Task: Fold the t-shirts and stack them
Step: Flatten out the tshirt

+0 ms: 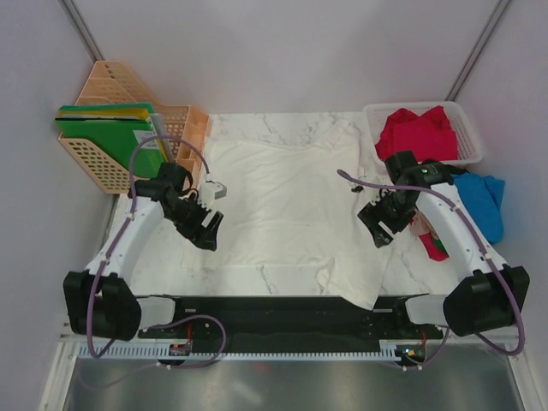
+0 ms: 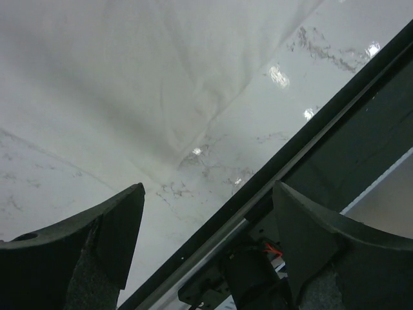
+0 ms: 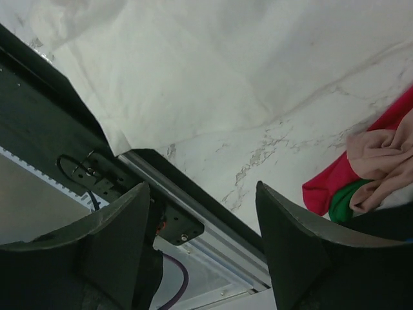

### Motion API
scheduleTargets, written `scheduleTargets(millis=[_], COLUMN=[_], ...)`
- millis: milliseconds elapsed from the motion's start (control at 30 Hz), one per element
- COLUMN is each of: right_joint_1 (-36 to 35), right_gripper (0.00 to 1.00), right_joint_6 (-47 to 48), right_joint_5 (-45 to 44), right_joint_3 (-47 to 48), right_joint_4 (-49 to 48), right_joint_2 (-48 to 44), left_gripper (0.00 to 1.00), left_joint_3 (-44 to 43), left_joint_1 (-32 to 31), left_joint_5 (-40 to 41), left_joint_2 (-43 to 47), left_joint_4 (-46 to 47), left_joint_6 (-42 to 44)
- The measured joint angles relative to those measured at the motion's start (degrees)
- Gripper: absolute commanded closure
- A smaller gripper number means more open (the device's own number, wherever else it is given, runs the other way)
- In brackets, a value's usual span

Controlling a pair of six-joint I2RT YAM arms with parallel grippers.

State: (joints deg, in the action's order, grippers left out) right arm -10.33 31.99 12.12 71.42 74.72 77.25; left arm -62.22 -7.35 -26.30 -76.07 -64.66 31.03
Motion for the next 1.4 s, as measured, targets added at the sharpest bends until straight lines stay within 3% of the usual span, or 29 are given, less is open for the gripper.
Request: scheduleTargets(millis=[133, 267, 400, 600, 767, 833, 867, 1000, 1067, 1300, 1400], right_joint_1=[-0.7, -1.9, -2.1, -2.1, -2.1, -2.6, -2.8, -4.2, -5.0, -6.5, -6.8], right_gripper=[0.31, 0.24, 0.13, 0.12, 0.26, 0.41, 0.56, 0.8, 0.78, 0.44, 0.39], right_joint_6=[3.1, 5.4, 5.2, 1.3, -5.4, -8.0, -9.2, -13.1, -14.6, -18.8, -19.3], right_joint_5=[-0.3, -0.7, -4.3, -6.9, -3.7, -3.3, -3.2, -3.7, -4.6, -7.5, -9.1], right_joint_3=[-3.1, -5.2, -9.4, -10.0, -1.2, 2.4, 4.5, 15.7, 22.4, 49.7, 59.5], right_joint_4=[1.7, 2.2, 0.2, -10.6, -20.4, -25.6, -27.9, -32.8, -34.4, -33.8, -33.7], right_joint_2=[-7.6, -13.7, -16.5, -16.1, -2.6, 4.7, 8.6, 25.7, 34.0, 56.4, 61.8], left_gripper=[0.11, 0.11, 0.1, 0.07, 0.07, 0.08, 0.08, 0.08, 0.08, 0.08, 0.08], left_joint_3=[8.0, 14.5, 18.6, 16.9, 9.9, 9.9, 9.9, 10.8, 11.8, 15.8, 16.5], left_joint_1=[-0.9, -0.9, -0.9, -0.9, -0.9, -0.9, -0.9, -0.9, -0.9, -0.9, -0.9], left_joint_5=[4.0, 7.8, 11.0, 12.3, 10.2, 9.1, 8.7, 7.8, 7.9, 9.8, 10.3], left_joint_2=[14.3, 25.0, 29.7, 30.8, 24.0, 23.0, 22.6, 21.7, 21.8, 21.8, 21.9], left_joint_4=[1.2, 1.6, 2.7, 6.7, 11.1, 12.6, 13.0, 14.6, 15.2, 15.9, 16.2], left_joint_6=[1.9, 3.6, 4.1, 3.4, 0.2, -1.0, -1.6, -2.8, -3.0, -3.1, -3.1])
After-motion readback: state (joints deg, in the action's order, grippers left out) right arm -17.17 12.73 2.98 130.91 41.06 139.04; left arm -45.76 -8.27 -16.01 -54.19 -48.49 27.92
